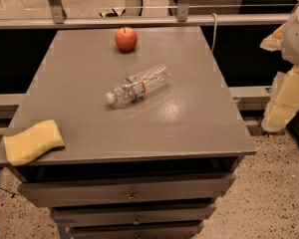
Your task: Pick water bottle
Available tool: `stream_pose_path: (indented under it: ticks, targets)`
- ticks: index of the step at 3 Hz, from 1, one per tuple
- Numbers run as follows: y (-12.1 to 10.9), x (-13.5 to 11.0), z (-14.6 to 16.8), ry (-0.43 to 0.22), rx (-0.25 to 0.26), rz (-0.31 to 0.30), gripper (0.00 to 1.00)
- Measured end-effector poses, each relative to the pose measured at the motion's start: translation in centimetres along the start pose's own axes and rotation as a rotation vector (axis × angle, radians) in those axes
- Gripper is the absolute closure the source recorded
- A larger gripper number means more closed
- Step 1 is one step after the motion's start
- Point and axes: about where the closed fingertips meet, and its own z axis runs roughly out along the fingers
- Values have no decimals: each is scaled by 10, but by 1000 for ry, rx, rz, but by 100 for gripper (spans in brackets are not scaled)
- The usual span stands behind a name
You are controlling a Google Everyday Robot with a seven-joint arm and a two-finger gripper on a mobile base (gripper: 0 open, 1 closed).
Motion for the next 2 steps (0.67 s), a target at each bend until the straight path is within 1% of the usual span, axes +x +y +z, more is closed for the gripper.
stream_pose_path:
  ticks: [1,2]
  targets:
    - [0,0,0,0,0,0,0]
    - [-2,-4,0,-19,3,-5,0]
